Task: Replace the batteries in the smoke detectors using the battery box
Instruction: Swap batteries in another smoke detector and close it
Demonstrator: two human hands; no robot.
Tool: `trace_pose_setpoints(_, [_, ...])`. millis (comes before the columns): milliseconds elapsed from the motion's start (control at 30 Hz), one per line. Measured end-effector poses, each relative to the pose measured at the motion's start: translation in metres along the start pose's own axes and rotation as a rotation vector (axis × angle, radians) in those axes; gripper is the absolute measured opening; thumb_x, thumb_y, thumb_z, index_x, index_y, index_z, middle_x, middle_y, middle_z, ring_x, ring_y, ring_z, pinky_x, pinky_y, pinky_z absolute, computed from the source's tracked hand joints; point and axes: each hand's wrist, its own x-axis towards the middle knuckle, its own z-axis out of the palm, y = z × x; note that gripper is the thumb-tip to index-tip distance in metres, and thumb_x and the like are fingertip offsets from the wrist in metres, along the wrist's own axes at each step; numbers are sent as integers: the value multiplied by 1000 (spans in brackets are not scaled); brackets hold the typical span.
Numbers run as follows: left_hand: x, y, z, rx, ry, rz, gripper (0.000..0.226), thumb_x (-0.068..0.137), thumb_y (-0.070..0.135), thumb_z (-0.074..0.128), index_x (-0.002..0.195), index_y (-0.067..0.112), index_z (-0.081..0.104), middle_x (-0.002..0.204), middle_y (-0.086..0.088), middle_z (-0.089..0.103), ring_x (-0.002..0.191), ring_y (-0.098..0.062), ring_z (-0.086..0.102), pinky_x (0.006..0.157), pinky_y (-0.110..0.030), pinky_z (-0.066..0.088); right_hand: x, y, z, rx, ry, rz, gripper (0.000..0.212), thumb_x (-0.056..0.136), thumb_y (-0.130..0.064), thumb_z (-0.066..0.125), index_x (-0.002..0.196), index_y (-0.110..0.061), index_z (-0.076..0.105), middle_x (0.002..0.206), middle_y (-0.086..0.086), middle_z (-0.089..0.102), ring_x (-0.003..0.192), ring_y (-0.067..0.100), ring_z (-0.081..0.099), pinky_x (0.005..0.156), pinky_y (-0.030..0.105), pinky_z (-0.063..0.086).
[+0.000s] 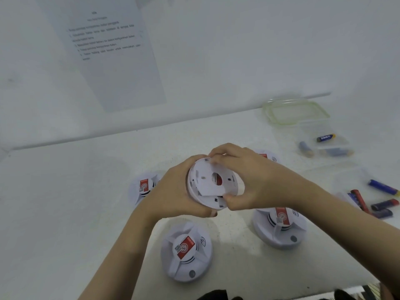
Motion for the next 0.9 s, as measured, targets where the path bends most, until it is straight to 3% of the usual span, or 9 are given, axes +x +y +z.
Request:
trace_pose_setpoints(133, [-4, -8, -3, -36, 81, 3, 88, 49, 12, 93, 124, 31, 51, 107, 24, 63, 97, 1, 64, 70, -10, 49, 1, 8, 7, 285, 138, 20, 58, 66, -29, 71, 121, -18, 52, 115, -12, 54, 109, 0, 48, 92, 10, 36])
trace_pose_setpoints(300, [-6, -15, -1, -29, 101, -22, 86, 44, 32, 87, 121, 40, 49, 107, 23, 64, 97, -1, 65, 73, -14, 52, 4, 13, 10, 356, 312, 27, 60, 65, -36, 63, 121, -15, 54, 114, -10, 58, 107, 1, 52, 90, 10, 37])
trace_pose_setpoints(367, [-8, -20, 0, -35, 126, -35, 87, 42, 35, 85, 122, 40, 49, 107, 23, 64, 98, -1, 64, 74, -17, 53, 6, 18, 8, 278, 266, 81, 60, 66, -40, 62, 120, -16, 54, 112, -9, 59, 103, 0, 51, 88, 8, 35])
trace_pose_setpoints(500, [-10, -29, -1, -42, 239, -53, 84, 40, 42, 83, 115, 48, 46, 109, 32, 56, 102, 7, 59, 79, -15, 52, 4, 36, 17, -87, 1, 242, 58, 69, -38, 64, 123, -20, 52, 110, -4, 58, 104, 17, 49, 90, 26, 33])
trace_pose_setpoints(600, [-9, -37, -4, -48, 308, -66, 92, 38, 48, 82, 122, 41, 45, 111, 35, 53, 106, 9, 55, 81, -8, 47, -4, 42, 28, -207, -199, 314, 61, 76, -40, 61, 133, -26, 43, 124, -7, 51, 115, 15, 40, 101, 30, 26])
trace_pose_setpoints(667, [-8, -38, -4, -57, 339, -62, 92, 38, 48, 82, 121, 40, 45, 111, 34, 54, 106, 10, 55, 79, -6, 46, -10, 43, 33, -197, -231, 312, 64, 80, -39, 59, 139, -27, 37, 135, -8, 45, 125, 14, 35, 107, 31, 22])
trace_pose_setpoints(767, [-5, -32, -2, -82, 357, -21, 88, 38, 45, 82, 116, 48, 42, 110, 38, 53, 107, 12, 54, 80, -5, 45, -14, 40, 35, -19, -92, 274, 58, 88, -36, 56, 141, -31, 34, 142, -9, 39, 130, 9, 33, 108, 28, 23])
trace_pose_setpoints(900, [0, -14, 10, -33, 346, 78, 87, 43, 46, 81, 120, 47, 39, 114, 41, 49, 111, 12, 51, 84, -3, 42, -15, 27, 25, 431, 118, 288, 33, 93, -29, 51, 121, -41, 39, 126, -8, 52, 109, 2, 54, 91, 23, 43])
